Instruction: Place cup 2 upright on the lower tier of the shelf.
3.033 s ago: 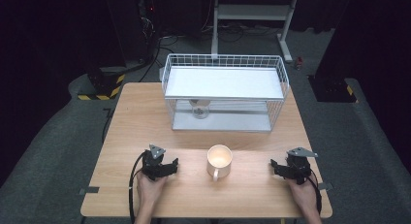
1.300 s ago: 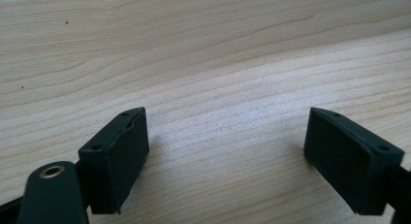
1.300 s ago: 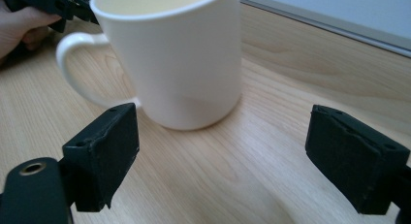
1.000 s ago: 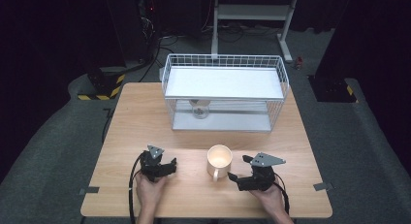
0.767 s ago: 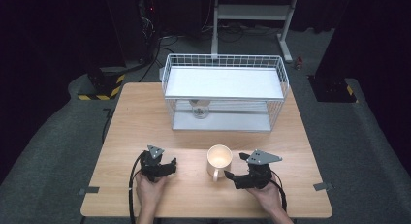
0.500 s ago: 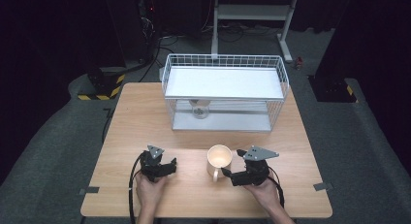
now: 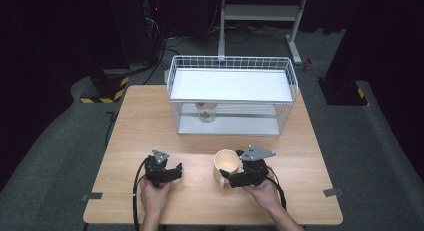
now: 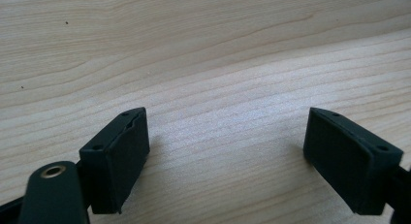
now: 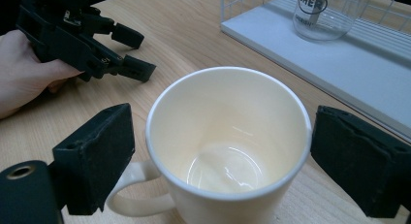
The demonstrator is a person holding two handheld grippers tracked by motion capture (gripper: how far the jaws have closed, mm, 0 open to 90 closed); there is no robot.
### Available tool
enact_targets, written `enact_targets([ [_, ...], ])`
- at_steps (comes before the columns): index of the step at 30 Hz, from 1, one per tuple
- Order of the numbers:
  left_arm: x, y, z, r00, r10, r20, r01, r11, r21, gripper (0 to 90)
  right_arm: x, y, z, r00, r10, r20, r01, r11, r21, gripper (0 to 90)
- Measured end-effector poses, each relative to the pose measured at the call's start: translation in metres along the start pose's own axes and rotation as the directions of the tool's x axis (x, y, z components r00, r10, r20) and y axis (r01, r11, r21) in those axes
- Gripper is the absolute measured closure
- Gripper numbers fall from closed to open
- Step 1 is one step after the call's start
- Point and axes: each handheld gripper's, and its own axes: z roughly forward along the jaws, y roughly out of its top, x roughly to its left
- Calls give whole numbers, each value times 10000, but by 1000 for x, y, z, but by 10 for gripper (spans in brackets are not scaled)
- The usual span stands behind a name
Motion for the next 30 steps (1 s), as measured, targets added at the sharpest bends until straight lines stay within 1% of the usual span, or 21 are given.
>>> enact_targets([
  [1,0,0,0,10000,-6,3,6,10000,-1,171,0,0,1,10000,-49,38,49,10000,13,86],
  [3,0,0,0,10000,-6,1,6,10000,-1,171,0,1,4,10000,15,51,-15,9999,130,86],
  [8,0,0,0,10000,-3,0,3,10000,-2,171,-1,1,10,9999,-12,107,9,9996,292,86],
  [19,0,0,0,10000,-6,5,6,10000,0,171,1,2,18,9996,-154,254,142,9989,442,85],
  [30,0,0,0,10000,-7,6,7,10000,-2,171,-2,2,23,9998,-200,64,196,9983,548,84],
])
